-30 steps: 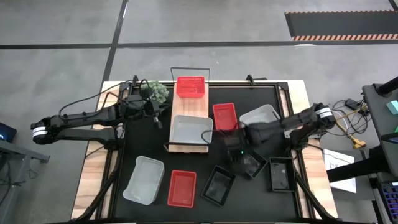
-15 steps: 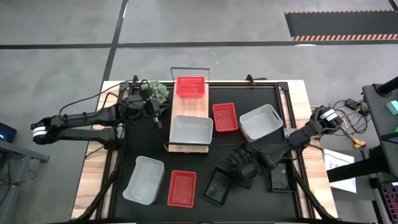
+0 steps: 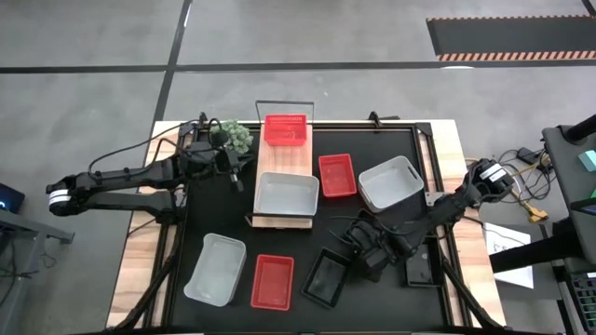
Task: Stack baskets on shelf by color
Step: Put the middle black bin on the shelf
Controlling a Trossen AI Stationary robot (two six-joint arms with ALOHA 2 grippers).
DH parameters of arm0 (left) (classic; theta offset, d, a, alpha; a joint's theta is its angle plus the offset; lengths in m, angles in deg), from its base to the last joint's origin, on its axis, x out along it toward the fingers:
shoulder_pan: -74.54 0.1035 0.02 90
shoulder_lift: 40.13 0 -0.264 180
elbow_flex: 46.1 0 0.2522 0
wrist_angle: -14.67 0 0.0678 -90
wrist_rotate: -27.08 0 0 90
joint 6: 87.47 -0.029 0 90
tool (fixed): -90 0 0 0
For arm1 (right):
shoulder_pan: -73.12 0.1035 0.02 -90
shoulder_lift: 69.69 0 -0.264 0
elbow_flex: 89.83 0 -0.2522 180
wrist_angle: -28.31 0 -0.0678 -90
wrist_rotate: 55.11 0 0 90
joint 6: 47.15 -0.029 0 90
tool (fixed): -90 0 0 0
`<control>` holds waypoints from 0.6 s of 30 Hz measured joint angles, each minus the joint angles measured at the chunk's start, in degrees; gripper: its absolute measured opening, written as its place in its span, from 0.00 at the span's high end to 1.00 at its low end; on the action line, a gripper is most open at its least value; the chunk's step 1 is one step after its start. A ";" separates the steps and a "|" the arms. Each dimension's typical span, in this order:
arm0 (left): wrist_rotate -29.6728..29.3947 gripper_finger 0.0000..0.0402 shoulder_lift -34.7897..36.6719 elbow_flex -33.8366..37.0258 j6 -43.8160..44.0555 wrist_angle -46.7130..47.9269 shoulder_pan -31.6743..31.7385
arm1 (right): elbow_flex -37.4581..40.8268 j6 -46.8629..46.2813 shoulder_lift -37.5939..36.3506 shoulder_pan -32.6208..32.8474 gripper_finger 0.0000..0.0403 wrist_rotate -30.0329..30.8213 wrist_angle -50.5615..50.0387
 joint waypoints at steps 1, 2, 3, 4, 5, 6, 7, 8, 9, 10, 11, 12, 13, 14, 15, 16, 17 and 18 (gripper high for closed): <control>0.00 1.00 -0.01 0.00 0.01 0.01 0.00 | 0.06 0.00 0.02 0.00 0.83 0.00 0.04; 0.00 1.00 -0.01 0.00 0.01 -0.01 0.00 | 0.06 0.00 0.02 0.00 0.86 -0.01 0.10; 0.00 1.00 -0.02 0.00 -0.01 0.01 0.00 | -0.04 0.01 0.02 0.00 0.90 -0.04 -0.03; 0.00 1.00 -0.01 0.00 0.01 0.02 0.00 | -0.33 0.31 0.02 0.00 0.94 -0.06 -0.31; 0.00 1.00 -0.02 0.00 0.00 0.04 0.00 | -0.88 0.91 0.02 0.00 0.96 -0.05 -0.51; 0.00 1.00 -0.02 0.00 -0.01 0.04 0.00 | -1.60 1.36 0.02 -0.01 0.96 -0.06 -0.85; 0.00 1.00 -0.01 0.00 -0.01 0.04 0.00 | -2.48 1.87 0.02 -0.16 0.97 -0.07 -1.68; 0.00 1.00 -0.01 0.00 -0.01 0.04 0.00 | -3.49 2.29 0.02 -0.35 0.97 -0.07 -3.06; 0.00 1.00 -0.02 0.00 -0.01 0.05 0.00 | -4.58 2.51 0.02 -0.58 0.97 -0.13 -4.93; 0.00 1.00 -0.02 0.00 -0.01 0.06 0.00 | -5.95 2.72 0.04 -0.90 0.98 -0.16 -7.05; 0.00 1.00 -0.01 0.00 -0.01 0.06 0.00 | -7.41 3.16 0.05 -1.28 0.98 -0.02 -9.16; 0.00 1.00 0.00 0.00 -0.01 0.08 0.00 | -9.13 3.88 0.05 -1.74 0.98 0.38 -11.57; 0.00 1.00 0.00 0.00 -0.05 0.08 0.00 | -10.88 4.39 0.04 -2.10 0.98 1.18 -14.08; 0.00 1.00 0.00 0.00 -0.18 0.06 0.00 | -12.56 5.42 0.04 -2.52 0.98 2.02 -16.55; 0.00 1.00 -0.02 0.00 -0.30 0.08 0.00 | -14.22 6.40 0.05 -2.95 0.98 2.77 -18.70; 0.00 1.00 -0.01 0.00 -0.37 0.06 0.00 | -15.91 7.68 0.05 -3.48 0.98 3.63 -20.43; 0.00 1.00 -0.01 0.00 -0.39 0.07 0.00 | -17.54 9.09 0.04 -4.05 0.98 4.39 -22.05; 0.00 1.00 -0.01 0.00 -0.40 0.06 0.00 | -19.32 10.62 0.04 -4.68 0.98 5.34 -23.82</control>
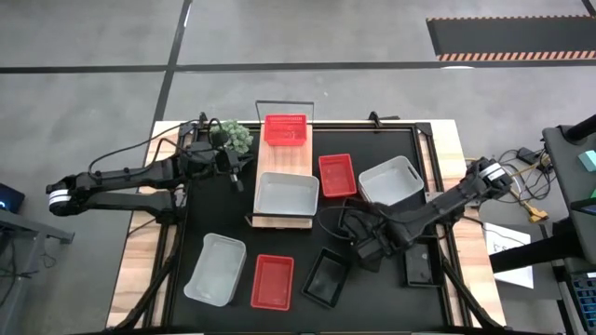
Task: Stack baskets on shelf by color
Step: Put the middle black bin on the shelf
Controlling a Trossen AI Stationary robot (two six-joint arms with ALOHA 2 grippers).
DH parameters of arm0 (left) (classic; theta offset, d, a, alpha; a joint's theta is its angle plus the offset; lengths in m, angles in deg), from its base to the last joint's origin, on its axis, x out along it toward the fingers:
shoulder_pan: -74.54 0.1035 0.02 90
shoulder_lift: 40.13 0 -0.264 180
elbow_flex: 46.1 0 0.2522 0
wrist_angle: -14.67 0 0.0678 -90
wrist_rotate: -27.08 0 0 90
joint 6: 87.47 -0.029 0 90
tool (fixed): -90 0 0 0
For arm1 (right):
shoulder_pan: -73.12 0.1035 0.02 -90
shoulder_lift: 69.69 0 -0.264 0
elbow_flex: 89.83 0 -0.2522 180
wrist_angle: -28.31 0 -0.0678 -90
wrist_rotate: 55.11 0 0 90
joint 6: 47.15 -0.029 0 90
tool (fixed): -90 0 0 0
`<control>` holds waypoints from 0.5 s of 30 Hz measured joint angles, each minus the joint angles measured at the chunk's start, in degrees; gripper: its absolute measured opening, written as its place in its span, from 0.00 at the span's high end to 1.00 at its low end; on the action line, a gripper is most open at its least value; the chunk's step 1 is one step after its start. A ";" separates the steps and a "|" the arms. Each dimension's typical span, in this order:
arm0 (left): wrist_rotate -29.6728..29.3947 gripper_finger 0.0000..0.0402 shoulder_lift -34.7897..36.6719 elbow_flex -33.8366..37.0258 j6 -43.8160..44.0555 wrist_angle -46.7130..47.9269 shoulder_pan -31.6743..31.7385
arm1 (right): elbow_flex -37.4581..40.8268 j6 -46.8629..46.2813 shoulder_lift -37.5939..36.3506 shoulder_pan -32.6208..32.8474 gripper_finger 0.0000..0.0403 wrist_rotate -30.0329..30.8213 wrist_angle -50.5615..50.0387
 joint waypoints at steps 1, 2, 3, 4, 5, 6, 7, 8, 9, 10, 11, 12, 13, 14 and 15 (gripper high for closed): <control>0.00 1.00 0.00 0.00 -0.01 0.00 0.00 | -1.63 1.61 0.00 -0.70 0.98 1.13 -1.60; 0.00 1.00 -0.02 0.00 -0.01 0.00 0.00 | -3.20 3.19 0.00 -1.50 0.98 2.15 -2.91; 0.00 1.00 -0.02 0.00 -0.03 0.00 0.00 | -4.63 5.17 0.00 -2.36 0.98 3.04 -3.56; 0.00 1.00 0.01 0.00 -0.09 0.00 0.00 | -5.95 7.04 0.00 -3.29 0.98 3.52 -3.87; 0.00 1.00 0.00 0.00 -0.22 -0.02 0.00 | -7.08 9.10 0.00 -4.37 0.98 3.60 -4.03; 0.00 1.00 0.01 0.00 -0.59 -0.08 0.00 | -8.21 11.20 0.00 -5.46 0.98 3.57 -4.22; 0.00 1.00 0.00 0.00 -0.99 -0.11 0.00 | -9.35 13.41 0.00 -6.56 0.98 3.56 -4.30; 0.00 1.00 0.00 0.00 -1.06 -0.13 0.00 | -10.38 15.67 0.00 -7.73 0.98 3.57 -4.24; 0.00 1.00 -0.01 0.00 -1.07 -0.13 0.00 | -11.31 18.01 0.00 -8.92 0.98 3.58 -4.24; 0.00 1.00 0.00 0.00 -1.07 -0.13 0.00 | -12.11 20.34 0.00 -10.16 0.98 3.64 -4.31; 0.00 1.00 -0.02 0.00 -1.07 -0.13 0.00 | -12.89 22.59 0.00 -11.36 0.98 3.64 -4.47; 0.00 1.00 -0.02 0.00 -1.07 -0.13 0.00 | -13.58 24.77 0.01 -12.68 0.98 3.65 -4.67; -0.02 1.00 -0.02 0.00 -1.09 -0.13 0.00 | -14.22 26.84 0.02 -14.03 0.98 3.61 -5.01; -0.01 1.00 -0.01 0.00 -1.09 -0.13 0.00 | -14.77 29.13 0.02 -15.48 0.98 3.55 -5.30; 0.00 1.00 -0.01 0.00 -1.09 -0.15 0.00 | -15.25 31.17 0.02 -16.97 0.98 3.57 -5.32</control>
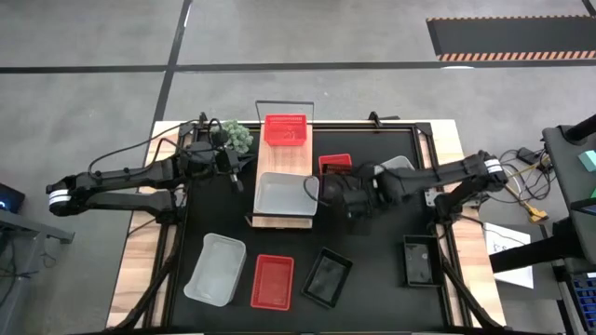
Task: Stack baskets on shelf by color
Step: Put the middle black bin on the shelf
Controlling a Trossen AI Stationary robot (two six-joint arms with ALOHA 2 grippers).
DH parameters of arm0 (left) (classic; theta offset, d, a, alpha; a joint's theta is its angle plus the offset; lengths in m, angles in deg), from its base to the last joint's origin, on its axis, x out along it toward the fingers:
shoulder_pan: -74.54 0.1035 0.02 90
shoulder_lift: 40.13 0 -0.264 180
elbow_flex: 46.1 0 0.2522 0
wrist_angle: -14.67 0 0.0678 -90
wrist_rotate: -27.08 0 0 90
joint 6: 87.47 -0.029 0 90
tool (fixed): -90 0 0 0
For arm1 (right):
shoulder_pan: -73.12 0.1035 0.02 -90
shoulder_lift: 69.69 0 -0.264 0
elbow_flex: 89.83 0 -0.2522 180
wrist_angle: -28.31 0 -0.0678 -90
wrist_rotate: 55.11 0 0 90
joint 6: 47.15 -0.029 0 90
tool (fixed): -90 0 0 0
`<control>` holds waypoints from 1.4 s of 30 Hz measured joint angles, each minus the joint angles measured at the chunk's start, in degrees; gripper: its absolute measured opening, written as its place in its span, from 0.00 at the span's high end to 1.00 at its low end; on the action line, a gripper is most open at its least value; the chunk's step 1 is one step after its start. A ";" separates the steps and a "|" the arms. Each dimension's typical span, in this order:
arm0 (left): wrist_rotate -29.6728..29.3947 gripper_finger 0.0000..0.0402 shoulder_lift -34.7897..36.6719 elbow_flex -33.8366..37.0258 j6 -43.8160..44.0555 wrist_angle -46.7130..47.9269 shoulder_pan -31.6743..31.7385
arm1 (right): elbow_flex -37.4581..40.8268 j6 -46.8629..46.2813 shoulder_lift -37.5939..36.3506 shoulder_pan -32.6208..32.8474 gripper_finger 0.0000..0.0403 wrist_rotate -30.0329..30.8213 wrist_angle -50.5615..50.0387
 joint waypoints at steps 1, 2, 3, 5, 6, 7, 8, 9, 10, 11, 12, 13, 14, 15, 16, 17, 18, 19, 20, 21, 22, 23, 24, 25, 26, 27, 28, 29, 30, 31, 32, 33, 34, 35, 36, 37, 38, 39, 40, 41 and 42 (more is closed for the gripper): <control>0.00 1.00 0.01 0.00 0.00 -0.02 0.00 | -0.41 2.22 0.00 -1.50 0.98 0.01 0.10; 0.00 1.00 -0.01 0.00 0.00 -0.06 0.00 | -0.67 4.42 0.00 -3.03 0.98 0.01 0.22; 0.00 1.00 -0.01 0.00 0.00 -0.16 0.00 | -0.79 6.70 0.00 -4.58 0.98 -0.05 0.36; 0.00 1.00 -0.01 0.00 0.00 -0.64 0.00 | -0.87 10.92 0.00 -7.70 0.98 -0.21 1.05; 0.00 1.00 -0.01 0.00 0.00 -0.84 0.00 | -0.87 12.85 0.00 -9.31 0.98 -0.61 1.59; 0.02 1.00 -0.14 0.00 0.00 -1.04 0.00 | -0.85 14.93 0.00 -11.07 0.98 -1.51 2.37; 0.04 1.00 -0.44 0.00 0.00 -1.18 0.00 | -0.73 16.82 0.00 -12.77 0.98 -2.71 3.56; 0.06 1.00 -0.75 0.00 0.00 -1.12 0.00 | -0.55 18.76 0.00 -14.54 0.98 -4.15 4.63; 0.08 1.00 -1.12 0.01 0.00 -1.01 0.00 | -0.31 20.45 0.00 -16.25 0.98 -5.64 5.89; 0.10 1.00 -1.58 0.02 0.00 -1.07 0.00 | 0.01 22.06 0.03 -17.90 0.98 -7.26 7.59; 0.12 1.00 -2.07 0.02 0.00 -1.12 0.00 | 0.36 23.52 0.07 -19.40 0.98 -9.05 9.48; 0.14 1.00 -2.60 0.02 -0.02 -1.08 0.00 | 0.79 24.97 0.07 -20.96 0.98 -11.24 11.38; 0.18 1.00 -3.15 0.02 -0.08 -1.05 0.00 | 1.26 26.13 0.09 -22.30 0.98 -13.44 13.09; 0.26 1.00 -3.68 0.02 -0.24 -1.07 0.00 | 1.63 27.20 0.09 -23.49 0.98 -15.42 14.52; 0.39 1.00 -4.23 0.00 -0.46 -1.10 0.00 | 2.03 28.29 0.09 -24.60 0.98 -17.31 16.12; 0.42 1.00 -4.79 -0.04 -0.52 -1.08 0.00 | 2.36 29.06 0.09 -25.52 0.98 -18.64 17.47; 0.42 1.00 -5.33 -0.12 -0.57 -1.03 0.00 | 2.68 29.91 0.09 -26.28 0.98 -19.51 18.50; 0.42 1.00 -5.84 -0.24 -0.69 -1.17 0.00 | 2.98 30.56 0.09 -26.86 0.98 -19.69 19.39; 0.42 1.00 -6.33 -0.28 -1.33 -1.82 0.00 | 3.24 31.25 0.09 -27.30 0.98 -19.67 20.19; 0.42 1.00 -6.85 -0.28 -1.70 -2.91 0.00 | 3.47 31.80 0.09 -27.64 0.98 -19.69 20.82; 0.42 1.00 -7.38 -0.27 -1.90 -4.36 0.00 | 3.79 32.29 0.09 -27.83 0.98 -19.67 21.46; 0.42 1.00 -7.90 -0.26 -1.95 -5.53 0.00 | 4.19 32.42 0.09 -27.88 0.98 -19.69 22.26; 0.42 1.00 -8.47 -0.29 -2.03 -6.26 0.00 | 4.64 32.48 0.09 -27.89 0.98 -19.72 23.28; 0.42 1.00 -8.88 -0.54 -2.05 -6.03 0.00 | 5.10 32.41 0.09 -27.88 0.98 -19.76 24.15; 0.42 1.00 -9.13 -0.88 -1.91 -4.87 0.00 | 5.63 32.15 0.09 -27.87 0.98 -19.78 24.79; 0.44 1.00 -9.21 -1.42 -1.55 -3.09 0.00 | 6.08 31.58 0.09 -27.85 0.98 -19.86 25.13; 0.44 1.00 -9.17 -2.18 -1.36 -1.13 0.00 | 6.56 31.10 0.09 -27.74 0.98 -19.89 25.56; 0.46 1.00 -8.97 -2.92 -0.73 0.41 0.00 | 7.11 30.34 0.09 -27.52 0.98 -19.83 26.18; 0.46 1.00 -8.85 -3.70 -0.08 1.57 0.00 | 7.64 29.66 0.09 -27.37 0.98 -19.75 26.77; 0.54 1.00 -8.75 -4.31 0.06 2.06 0.00 | 8.27 29.35 0.06 -27.15 0.98 -19.62 27.23; 0.90 1.00 -8.67 -4.81 0.06 2.23 0.00 | 9.00 29.29 -0.10 -26.95 0.98 -19.64 27.69; 1.68 1.00 -8.66 -5.34 0.03 2.52 0.00 | 9.67 29.32 -0.21 -26.72 0.98 -19.64 28.16; 2.72 1.00 -8.66 -5.94 0.01 2.60 0.06 | 10.34 29.33 -0.41 -26.50 0.98 -19.65 28.92; 3.81 1.00 -8.70 -6.61 -0.12 2.62 0.11 | 10.93 29.33 -0.74 -26.45 0.98 -19.65 29.72; 4.72 1.00 -8.84 -7.47 -0.19 2.94 0.13 | 11.43 29.37 -0.97 -26.45 0.98 -19.63 30.14; 5.39 1.00 -8.99 -8.39 -0.17 3.66 0.13 | 11.88 29.47 -1.21 -26.45 0.98 -19.55 30.57; 5.95 1.00 -9.10 -9.08 0.00 4.48 0.13 | 12.33 29.55 -1.47 -26.48 0.98 -19.33 31.05; 6.16 1.00 -9.34 -9.68 0.23 5.41 0.13 | 12.75 29.65 -1.59 -26.50 0.98 -19.15 31.33; 6.21 1.00 -9.73 -10.18 1.02 5.75 0.13 | 13.23 29.69 -1.75 -26.52 0.98 -19.02 31.74; 6.21 1.00 -10.07 -10.70 1.68 6.04 0.13 | 13.66 29.74 -1.90 -26.51 0.98 -19.02 32.19; 6.21 1.00 -10.30 -11.16 2.57 6.52 0.13 | 13.95 29.93 -1.93 -26.49 0.98 -19.04 32.52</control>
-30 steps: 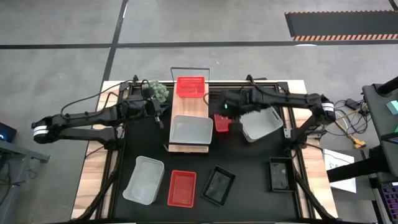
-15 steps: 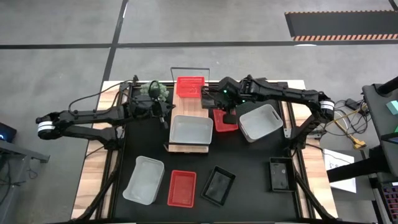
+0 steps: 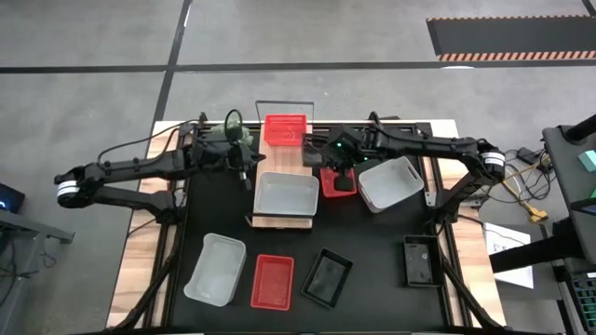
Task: Stack baskets on shelf by color
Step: Put the middle black bin on the shelf
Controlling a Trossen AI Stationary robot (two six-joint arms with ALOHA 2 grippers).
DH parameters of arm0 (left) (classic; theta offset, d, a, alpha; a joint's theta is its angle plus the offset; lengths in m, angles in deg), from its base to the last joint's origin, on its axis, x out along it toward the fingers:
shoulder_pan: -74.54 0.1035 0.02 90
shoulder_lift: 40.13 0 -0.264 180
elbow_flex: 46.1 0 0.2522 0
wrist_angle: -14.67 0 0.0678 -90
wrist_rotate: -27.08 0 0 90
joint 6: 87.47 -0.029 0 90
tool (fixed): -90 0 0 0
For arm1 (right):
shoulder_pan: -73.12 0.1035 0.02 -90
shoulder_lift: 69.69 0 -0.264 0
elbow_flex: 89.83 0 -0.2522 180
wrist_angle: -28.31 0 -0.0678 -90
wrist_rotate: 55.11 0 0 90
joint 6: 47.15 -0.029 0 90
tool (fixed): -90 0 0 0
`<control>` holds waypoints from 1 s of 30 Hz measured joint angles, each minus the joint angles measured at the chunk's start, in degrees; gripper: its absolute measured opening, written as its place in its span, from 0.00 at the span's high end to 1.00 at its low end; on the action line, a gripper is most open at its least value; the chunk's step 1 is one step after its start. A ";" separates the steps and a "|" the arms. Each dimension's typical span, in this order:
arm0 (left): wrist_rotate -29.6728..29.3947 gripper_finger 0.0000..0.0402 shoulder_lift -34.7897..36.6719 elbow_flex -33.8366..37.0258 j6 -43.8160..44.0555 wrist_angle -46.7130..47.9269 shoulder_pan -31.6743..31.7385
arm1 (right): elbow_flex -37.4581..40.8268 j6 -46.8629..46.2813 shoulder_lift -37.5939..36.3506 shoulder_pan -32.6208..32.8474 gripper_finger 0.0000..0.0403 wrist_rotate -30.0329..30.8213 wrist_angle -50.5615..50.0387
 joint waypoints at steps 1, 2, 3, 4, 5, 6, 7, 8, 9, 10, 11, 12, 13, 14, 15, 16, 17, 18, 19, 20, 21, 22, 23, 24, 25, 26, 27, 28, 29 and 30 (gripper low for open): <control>0.00 1.00 -0.25 -0.50 0.48 0.81 0.00 | 0.23 0.36 -0.06 0.00 0.98 -0.01 0.23; 0.00 1.00 -0.47 -0.92 0.87 1.24 0.00 | 0.45 0.89 -0.10 0.02 0.98 -0.03 0.34; 0.00 1.00 -0.64 -1.22 1.37 1.62 -0.02 | 0.63 1.16 -0.10 0.02 0.98 -0.04 0.48; 0.00 1.00 -0.68 -1.23 1.86 1.95 -0.02 | 0.65 1.35 0.03 0.02 0.98 -0.04 0.59; 0.00 1.00 -0.72 -1.19 2.02 2.07 -0.02 | 0.65 1.48 0.12 0.02 0.98 -0.03 0.87; 0.02 1.00 -0.72 -1.13 2.06 2.00 -0.02 | 0.65 1.64 0.23 0.00 0.98 -0.02 1.10; 0.01 1.00 -0.72 -1.01 2.06 2.02 -0.02 | 0.63 1.83 0.33 0.00 0.98 0.00 1.13; 0.01 1.00 -0.76 -0.87 2.08 2.03 -0.02 | 0.65 1.83 0.36 0.00 0.98 0.00 1.09; 0.00 1.00 -0.99 -0.84 2.06 1.98 -0.02 | 0.65 1.85 0.38 0.00 0.98 -0.01 1.02; 0.01 1.00 -1.28 -0.83 2.06 1.74 -0.02 | 0.67 1.93 0.38 0.00 0.98 -0.02 0.93; 0.00 1.00 -1.58 -0.77 2.06 1.51 -0.02 | 0.68 2.27 0.38 0.00 0.98 -0.02 0.85; 0.00 1.00 -1.95 -0.73 2.06 1.44 -0.02 | 0.68 2.50 0.38 0.01 0.98 -0.02 0.85; 0.00 1.00 -2.51 -0.73 2.08 1.13 -0.02 | 0.68 2.74 0.38 0.01 0.98 -0.02 0.88; 0.01 1.00 -3.12 -0.73 2.47 0.62 -0.02 | 0.68 2.86 0.35 0.00 0.98 -0.02 0.86; 0.00 1.00 -3.89 -0.73 3.31 0.25 -0.02 | 0.68 2.88 0.34 0.00 0.98 -0.02 0.89; 0.01 1.00 -4.73 -0.67 3.51 -0.19 -0.02 | 0.68 2.86 0.31 0.02 0.98 -0.02 0.89; 0.01 1.00 -5.58 -0.69 3.53 -0.41 -0.02 | 0.68 2.77 0.31 0.00 0.98 -0.02 0.91; 0.01 1.00 -6.42 -0.77 3.48 -0.31 -0.02 | 0.68 2.62 0.31 0.00 0.98 -0.04 0.89; 0.00 1.00 -7.28 -0.87 3.27 -0.24 0.05 | 0.68 2.61 0.31 0.00 0.98 -0.03 0.86; 0.01 1.00 -8.05 -1.07 2.85 -0.08 0.28 | 0.68 2.63 0.31 0.00 0.98 -0.02 0.80; 0.05 1.00 -8.69 -1.32 2.21 -0.05 0.59 | 0.68 2.66 0.30 0.01 0.98 -0.03 0.73; 0.04 1.00 -9.24 -1.63 1.78 -0.08 0.92 | 0.68 2.74 0.26 0.01 0.98 -0.02 0.71; 0.04 1.00 -9.89 -2.06 1.26 -0.12 1.41 | 0.68 2.79 0.23 0.00 0.98 -0.03 0.73; 0.04 1.00 -10.60 -2.48 0.73 -0.35 2.00 | 0.68 2.79 0.20 0.02 0.98 -0.04 0.75; 0.04 1.00 -11.35 -2.86 0.36 -0.41 2.62 | 0.68 2.82 0.16 0.00 0.98 -0.04 0.83; 0.04 1.00 -12.17 -3.27 0.01 -0.15 3.27 | 0.68 2.87 0.16 0.01 0.98 -0.04 0.95; 0.07 1.00 -13.09 -3.70 -0.60 -0.02 3.96 | 0.68 2.92 0.16 0.01 0.98 -0.04 0.98; 0.21 1.00 -13.93 -4.19 -1.25 0.03 4.61 | 0.68 2.95 0.16 0.00 0.98 -0.04 0.94; 0.73 1.00 -14.64 -4.60 -1.81 0.08 5.22 | 0.68 2.91 0.19 0.00 0.98 -0.05 0.95; 1.74 1.00 -15.38 -4.98 -2.33 0.22 5.86 | 0.68 2.73 0.23 0.00 0.98 -0.09 0.92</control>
